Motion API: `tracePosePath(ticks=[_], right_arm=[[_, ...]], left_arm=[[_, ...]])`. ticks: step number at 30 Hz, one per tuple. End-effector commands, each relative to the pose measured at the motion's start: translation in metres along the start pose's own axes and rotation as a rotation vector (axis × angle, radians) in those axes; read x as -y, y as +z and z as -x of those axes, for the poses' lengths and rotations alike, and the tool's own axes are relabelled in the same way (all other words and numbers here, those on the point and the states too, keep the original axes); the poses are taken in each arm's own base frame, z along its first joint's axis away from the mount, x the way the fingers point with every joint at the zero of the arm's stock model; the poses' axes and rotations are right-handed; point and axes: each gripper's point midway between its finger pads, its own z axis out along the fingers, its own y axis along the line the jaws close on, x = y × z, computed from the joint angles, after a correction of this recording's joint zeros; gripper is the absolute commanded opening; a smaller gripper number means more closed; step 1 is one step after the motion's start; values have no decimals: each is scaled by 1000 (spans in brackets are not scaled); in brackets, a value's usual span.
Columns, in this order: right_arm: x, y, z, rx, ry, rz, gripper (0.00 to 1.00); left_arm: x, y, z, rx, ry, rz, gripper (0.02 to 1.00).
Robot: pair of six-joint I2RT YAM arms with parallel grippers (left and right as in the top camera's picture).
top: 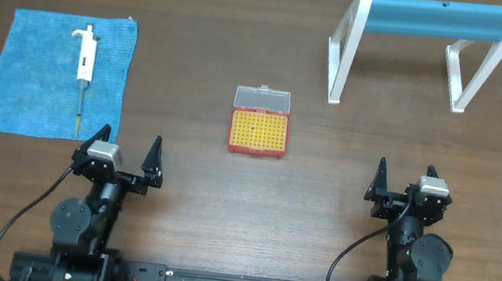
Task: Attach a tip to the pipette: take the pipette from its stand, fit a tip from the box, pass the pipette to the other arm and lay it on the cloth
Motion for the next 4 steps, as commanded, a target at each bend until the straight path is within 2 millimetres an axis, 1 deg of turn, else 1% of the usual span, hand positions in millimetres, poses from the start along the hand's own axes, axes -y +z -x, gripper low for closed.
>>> tracePosePath(ticks=[1,4], right_arm=[[-1,0,0,7,-11,11,869],[-1,0,0,7,-11,11,869]], left_arm=[[2,0,0,0,-12,-7,998],[2,0,0,0,-12,-7,996]])
